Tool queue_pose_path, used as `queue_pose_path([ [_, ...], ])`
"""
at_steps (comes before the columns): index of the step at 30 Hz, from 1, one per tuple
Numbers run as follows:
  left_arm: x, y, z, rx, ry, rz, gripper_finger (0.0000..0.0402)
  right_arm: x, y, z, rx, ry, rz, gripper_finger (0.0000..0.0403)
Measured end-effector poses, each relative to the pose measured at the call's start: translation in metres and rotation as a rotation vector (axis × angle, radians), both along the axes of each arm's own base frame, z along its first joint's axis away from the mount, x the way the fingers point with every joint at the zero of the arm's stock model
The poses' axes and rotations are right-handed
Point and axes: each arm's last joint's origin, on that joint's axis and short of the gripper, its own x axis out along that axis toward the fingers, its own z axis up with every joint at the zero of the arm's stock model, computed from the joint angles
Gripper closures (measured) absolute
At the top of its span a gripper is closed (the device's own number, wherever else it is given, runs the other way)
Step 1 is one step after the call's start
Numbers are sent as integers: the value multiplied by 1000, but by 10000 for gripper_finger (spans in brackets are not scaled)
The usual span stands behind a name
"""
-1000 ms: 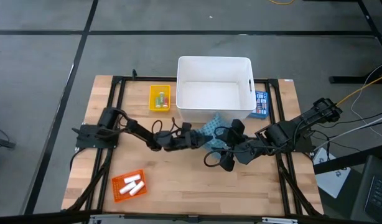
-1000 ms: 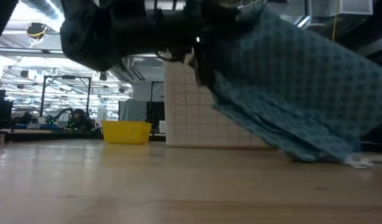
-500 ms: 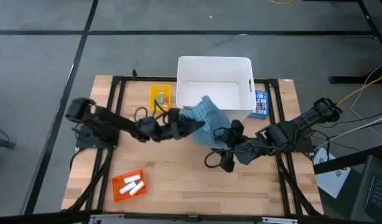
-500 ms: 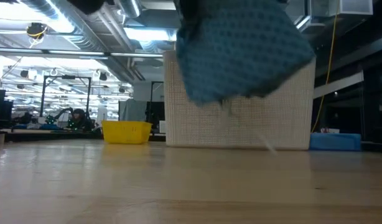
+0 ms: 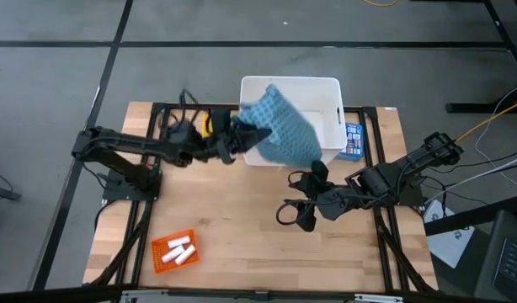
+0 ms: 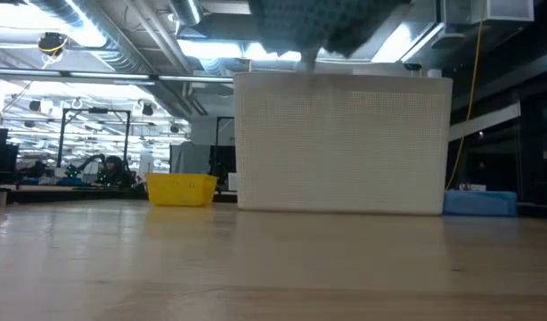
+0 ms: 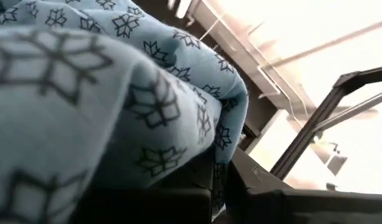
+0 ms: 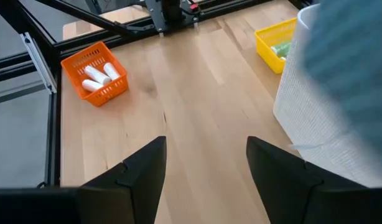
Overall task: Pick & place medical supplies in basket/bin
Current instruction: Put the blue gown into the white bin
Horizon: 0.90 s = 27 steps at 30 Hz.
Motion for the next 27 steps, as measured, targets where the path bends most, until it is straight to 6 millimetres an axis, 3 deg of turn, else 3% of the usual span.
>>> queue_pose_path([
  [7,10,36,41,140,75,10,400,1,0,1,3,-8,0,179],
  [11,18,59,44,172,113,2,400,1,0,1,2,-10,-2,179],
  [17,47,98,8,89,226,-41,400,1,0,1,3,-12,-3,179],
  [27,96,159,-80,-82,420,-120,400,0,0,0,20,-8,-20,179],
])
